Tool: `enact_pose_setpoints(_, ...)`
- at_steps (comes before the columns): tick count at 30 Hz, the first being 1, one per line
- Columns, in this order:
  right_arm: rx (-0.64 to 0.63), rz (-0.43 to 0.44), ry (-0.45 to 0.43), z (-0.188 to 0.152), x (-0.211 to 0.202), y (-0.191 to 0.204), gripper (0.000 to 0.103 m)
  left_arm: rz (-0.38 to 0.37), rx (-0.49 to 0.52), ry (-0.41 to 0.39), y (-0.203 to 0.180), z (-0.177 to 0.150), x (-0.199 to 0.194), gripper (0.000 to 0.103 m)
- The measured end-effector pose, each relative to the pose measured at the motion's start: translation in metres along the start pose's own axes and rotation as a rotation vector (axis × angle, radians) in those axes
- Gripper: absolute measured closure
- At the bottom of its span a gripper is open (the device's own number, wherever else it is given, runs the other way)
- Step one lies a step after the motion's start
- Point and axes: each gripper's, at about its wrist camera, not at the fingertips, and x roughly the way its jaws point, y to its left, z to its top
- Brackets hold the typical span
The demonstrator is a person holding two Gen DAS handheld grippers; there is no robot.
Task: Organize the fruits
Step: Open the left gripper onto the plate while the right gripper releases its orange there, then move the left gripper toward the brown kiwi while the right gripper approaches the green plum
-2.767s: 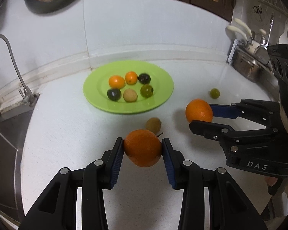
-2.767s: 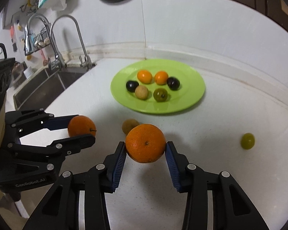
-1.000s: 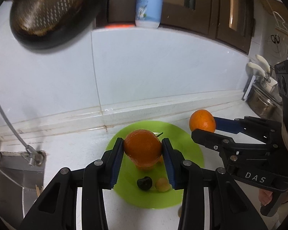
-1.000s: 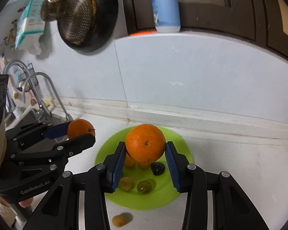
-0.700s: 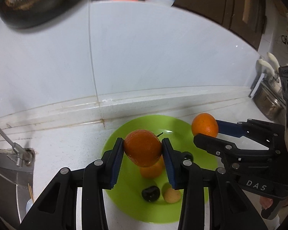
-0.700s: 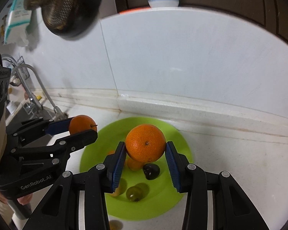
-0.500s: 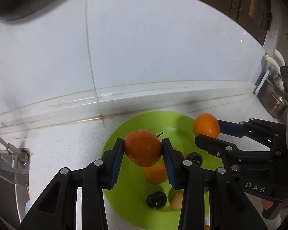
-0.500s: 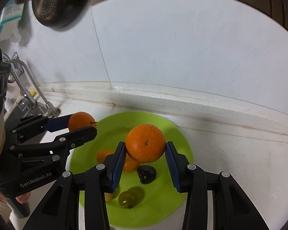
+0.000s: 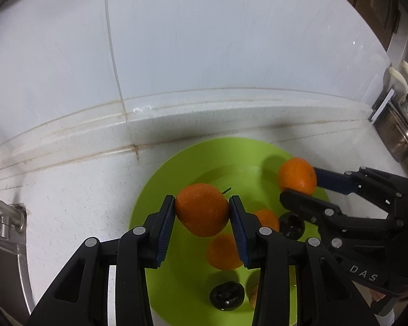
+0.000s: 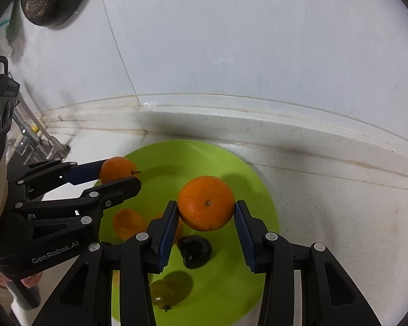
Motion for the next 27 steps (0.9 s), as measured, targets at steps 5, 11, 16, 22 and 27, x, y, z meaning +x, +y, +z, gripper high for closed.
enact_pose_setpoints(5, 0.012, -0.009, 0.000, -0.001, -0.003, -0.002, 0.055, 0.038, 0.018, -0.026, -0.004, -0.003, -0.011, 0.049)
enact_pose_setpoints(11, 0.022, -0.025, -0.049, -0.005, -0.023, -0.002, 0.053, 0.082, 0.000, -0.060, -0.006, -0.010, -0.038, 0.044)
enact_pose_setpoints(16, 0.037, -0.026, -0.089, -0.012, -0.048, -0.001, 0.049, 0.109, -0.011, -0.103, -0.015, -0.019, -0.070, 0.040)
enact_pose_setpoints(22, 0.047, -0.032, -0.136, -0.026, -0.079, 0.003, 0.048, 0.136, -0.010, -0.145, -0.028, -0.031, -0.100, 0.034)
enact_pose_setpoints(27, 0.051, -0.084, -0.183, -0.040, -0.107, 0.004, 0.041, 0.147, -0.016, -0.178, -0.038, -0.040, -0.124, 0.028)
